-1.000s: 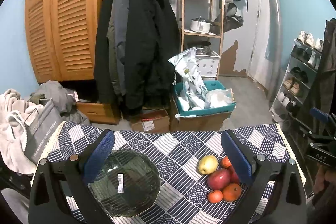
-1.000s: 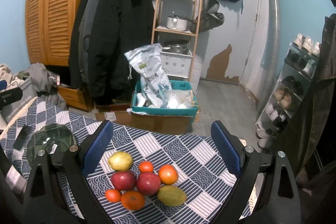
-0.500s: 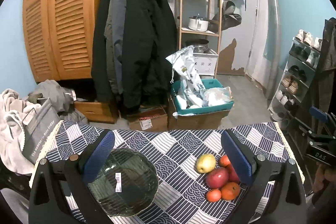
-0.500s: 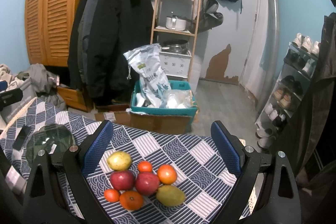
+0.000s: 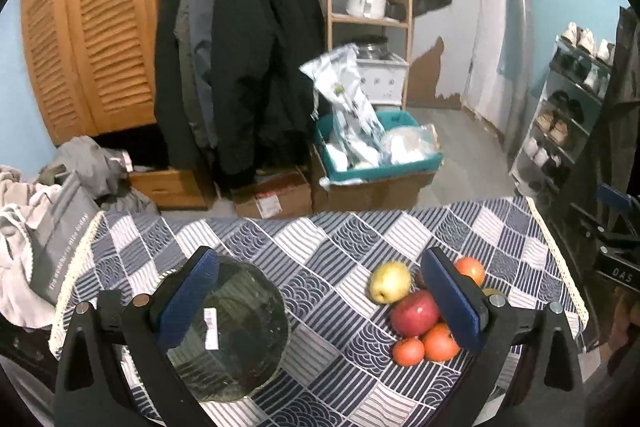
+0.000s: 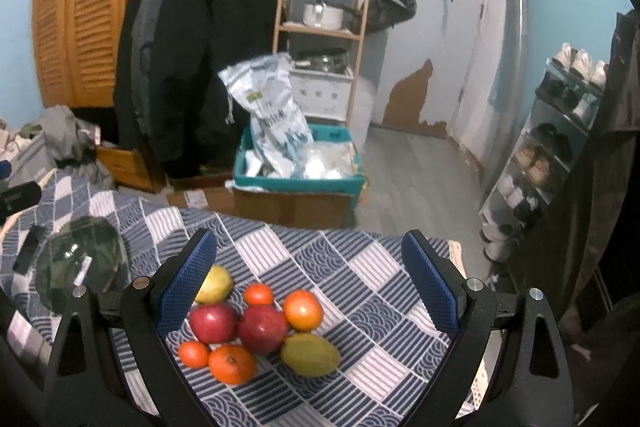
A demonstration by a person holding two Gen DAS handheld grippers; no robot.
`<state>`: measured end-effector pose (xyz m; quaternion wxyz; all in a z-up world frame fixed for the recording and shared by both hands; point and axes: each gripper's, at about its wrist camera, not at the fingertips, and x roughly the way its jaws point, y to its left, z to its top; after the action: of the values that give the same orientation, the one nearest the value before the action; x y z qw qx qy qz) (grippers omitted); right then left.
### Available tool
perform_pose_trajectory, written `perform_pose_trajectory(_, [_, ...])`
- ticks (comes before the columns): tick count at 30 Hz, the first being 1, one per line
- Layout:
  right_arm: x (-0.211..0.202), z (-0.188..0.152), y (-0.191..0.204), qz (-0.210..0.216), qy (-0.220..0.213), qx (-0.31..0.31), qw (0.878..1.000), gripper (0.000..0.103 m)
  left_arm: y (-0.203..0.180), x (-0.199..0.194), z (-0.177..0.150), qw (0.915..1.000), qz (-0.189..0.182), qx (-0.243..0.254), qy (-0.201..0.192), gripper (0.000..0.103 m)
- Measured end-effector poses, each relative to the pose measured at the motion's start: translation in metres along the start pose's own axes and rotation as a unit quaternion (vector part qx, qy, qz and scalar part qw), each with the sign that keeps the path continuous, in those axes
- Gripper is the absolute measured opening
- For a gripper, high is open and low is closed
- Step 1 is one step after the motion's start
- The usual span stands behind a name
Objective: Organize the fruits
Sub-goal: 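Move left tool toward the large red apple while right tool approaches the yellow-green pear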
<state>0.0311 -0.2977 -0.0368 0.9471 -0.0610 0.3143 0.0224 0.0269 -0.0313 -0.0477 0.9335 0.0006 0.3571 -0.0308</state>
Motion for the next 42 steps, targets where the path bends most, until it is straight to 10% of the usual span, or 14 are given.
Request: perform_pose_trajectory(42, [0.16,-0.127,-0.017,0.049,0.3,0.013,0.953,0.092,-0.053,0.165,-0.088,0.9731,-0.04,0.02,0.226,0.102])
